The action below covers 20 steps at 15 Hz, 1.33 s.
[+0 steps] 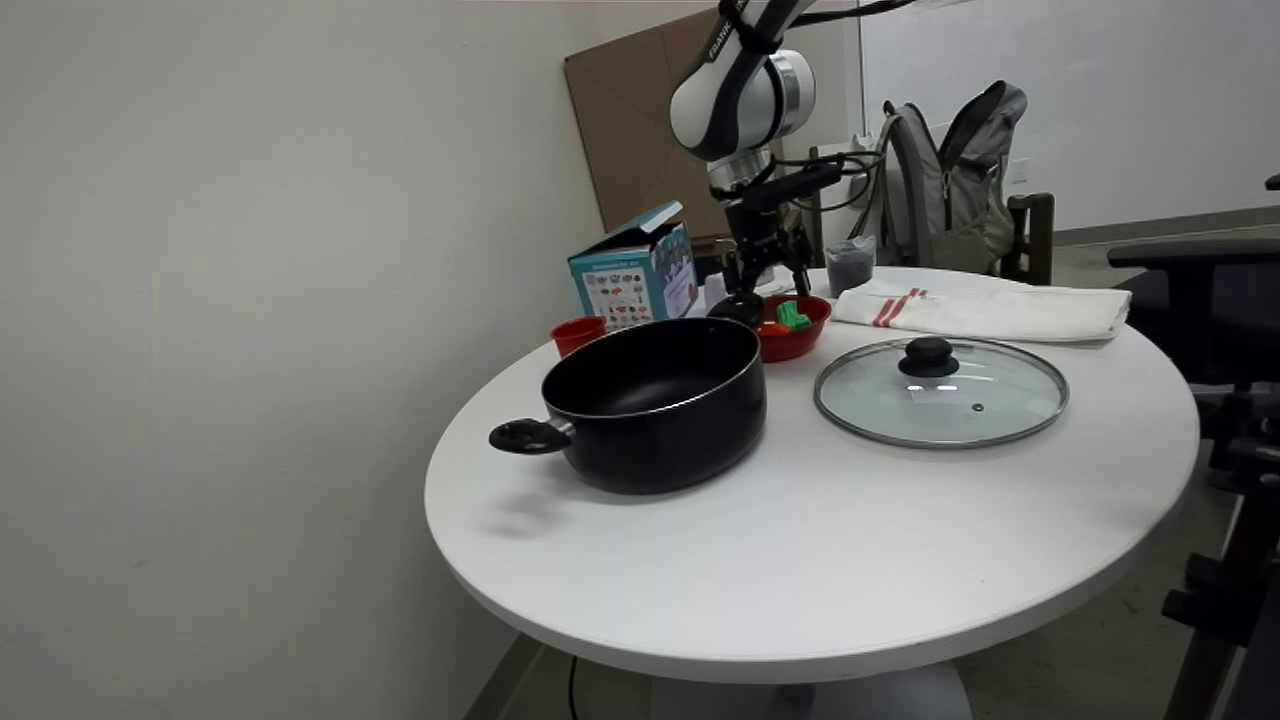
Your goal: Pick the items in the bowl and put it in the pot
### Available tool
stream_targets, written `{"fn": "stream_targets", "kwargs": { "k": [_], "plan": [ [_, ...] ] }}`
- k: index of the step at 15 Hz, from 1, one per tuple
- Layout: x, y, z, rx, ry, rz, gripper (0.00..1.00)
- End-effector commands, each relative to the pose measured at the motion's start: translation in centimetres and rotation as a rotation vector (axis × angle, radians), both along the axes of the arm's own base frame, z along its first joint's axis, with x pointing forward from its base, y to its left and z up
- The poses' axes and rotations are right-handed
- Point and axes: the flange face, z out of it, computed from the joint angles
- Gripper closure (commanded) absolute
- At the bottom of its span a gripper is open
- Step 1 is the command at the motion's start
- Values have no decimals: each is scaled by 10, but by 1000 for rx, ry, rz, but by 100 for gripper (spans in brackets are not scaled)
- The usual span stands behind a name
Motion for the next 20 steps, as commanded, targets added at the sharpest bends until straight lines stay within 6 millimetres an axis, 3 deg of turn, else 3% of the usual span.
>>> {"fn": "stream_targets", "kwargs": {
  "k": [1, 3, 10, 15, 20],
  "plan": [
    [-4, -1, -5, 21, 34, -5, 27],
    [-5, -3, -8, 18, 43, -9, 37],
    [-6, -10, -9, 2, 40, -17, 90],
    [-4, -5, 2, -6, 25, -6, 89],
    [-1, 20, 33, -13, -10, 43, 89]
  ]
}}
